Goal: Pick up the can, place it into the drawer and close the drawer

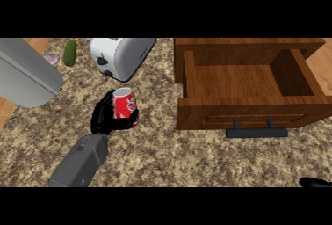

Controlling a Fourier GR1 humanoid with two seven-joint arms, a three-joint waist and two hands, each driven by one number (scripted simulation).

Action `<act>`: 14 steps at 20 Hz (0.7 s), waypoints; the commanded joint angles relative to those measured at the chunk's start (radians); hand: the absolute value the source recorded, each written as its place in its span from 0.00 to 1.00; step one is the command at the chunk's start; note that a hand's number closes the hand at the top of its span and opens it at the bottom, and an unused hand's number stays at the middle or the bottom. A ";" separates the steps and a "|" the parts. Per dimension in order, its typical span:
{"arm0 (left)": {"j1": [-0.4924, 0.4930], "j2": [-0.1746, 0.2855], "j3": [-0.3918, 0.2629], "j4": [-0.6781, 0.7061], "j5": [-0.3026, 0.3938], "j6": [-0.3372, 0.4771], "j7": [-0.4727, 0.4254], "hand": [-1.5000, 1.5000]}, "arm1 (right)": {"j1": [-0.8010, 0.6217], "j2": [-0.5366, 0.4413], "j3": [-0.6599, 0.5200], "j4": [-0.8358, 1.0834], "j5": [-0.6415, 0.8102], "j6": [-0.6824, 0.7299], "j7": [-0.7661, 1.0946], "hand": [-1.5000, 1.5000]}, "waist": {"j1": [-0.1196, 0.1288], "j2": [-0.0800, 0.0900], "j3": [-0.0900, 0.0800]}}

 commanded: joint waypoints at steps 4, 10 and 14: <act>-0.086 -0.001 0.003 -0.051 -0.042 -0.039 0.099 1.00 | 0.008 0.032 0.037 -0.042 0.053 -0.026 0.018 0.00 | 0.013 -0.004 0.001; -0.147 -0.032 -0.058 -0.243 -0.105 0.103 0.248 1.00 | -0.011 0.015 0.036 -0.082 0.065 -0.046 0.088 0.00 | 0.022 -0.009 0.001; -0.214 0.010 -0.060 -0.355 -0.105 0.097 0.448 1.00 | -0.071 -0.030 -0.019 -0.012 0.032 -0.040 0.075 0.00 | 0.022 -0.008 0.001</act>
